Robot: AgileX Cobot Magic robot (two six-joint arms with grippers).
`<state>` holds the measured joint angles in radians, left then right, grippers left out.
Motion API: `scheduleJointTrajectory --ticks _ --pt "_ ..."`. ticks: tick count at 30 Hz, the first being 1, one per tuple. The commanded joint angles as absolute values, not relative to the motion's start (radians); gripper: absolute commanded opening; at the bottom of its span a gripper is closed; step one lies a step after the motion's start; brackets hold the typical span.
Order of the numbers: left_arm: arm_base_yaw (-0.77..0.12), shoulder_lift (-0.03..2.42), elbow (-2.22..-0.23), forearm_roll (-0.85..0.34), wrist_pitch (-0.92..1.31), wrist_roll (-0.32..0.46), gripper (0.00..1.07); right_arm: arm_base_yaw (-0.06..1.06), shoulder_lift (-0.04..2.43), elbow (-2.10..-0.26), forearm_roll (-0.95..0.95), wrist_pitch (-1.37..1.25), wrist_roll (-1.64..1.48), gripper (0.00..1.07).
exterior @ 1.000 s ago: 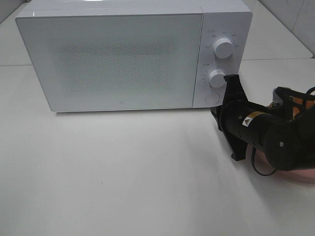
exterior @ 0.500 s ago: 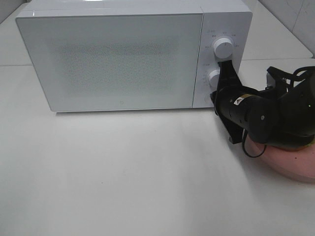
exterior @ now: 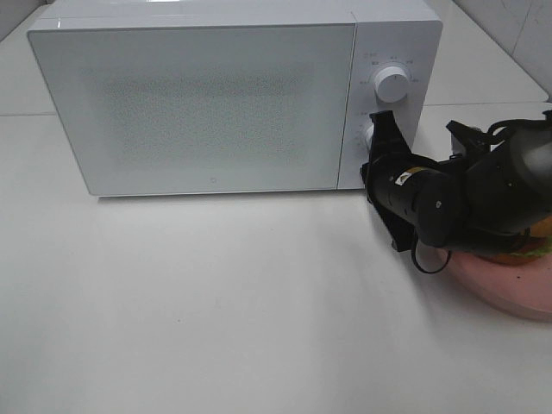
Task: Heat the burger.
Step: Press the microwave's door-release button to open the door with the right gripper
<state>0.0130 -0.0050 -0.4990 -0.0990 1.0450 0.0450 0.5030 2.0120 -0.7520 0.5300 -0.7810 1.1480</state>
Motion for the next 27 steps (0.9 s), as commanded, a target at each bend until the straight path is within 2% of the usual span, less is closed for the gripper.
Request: scheduleJointTrajectory --ticks 1,27 --pt "0.016 -0.025 -0.496 -0.101 1.035 0.043 0.00 0.503 2.026 -0.773 0.522 -0.789 1.115 0.00" --pt "0.016 -0.025 -0.496 -0.101 1.035 0.043 0.00 0.499 2.079 -0.791 0.583 -0.865 1.066 0.00"
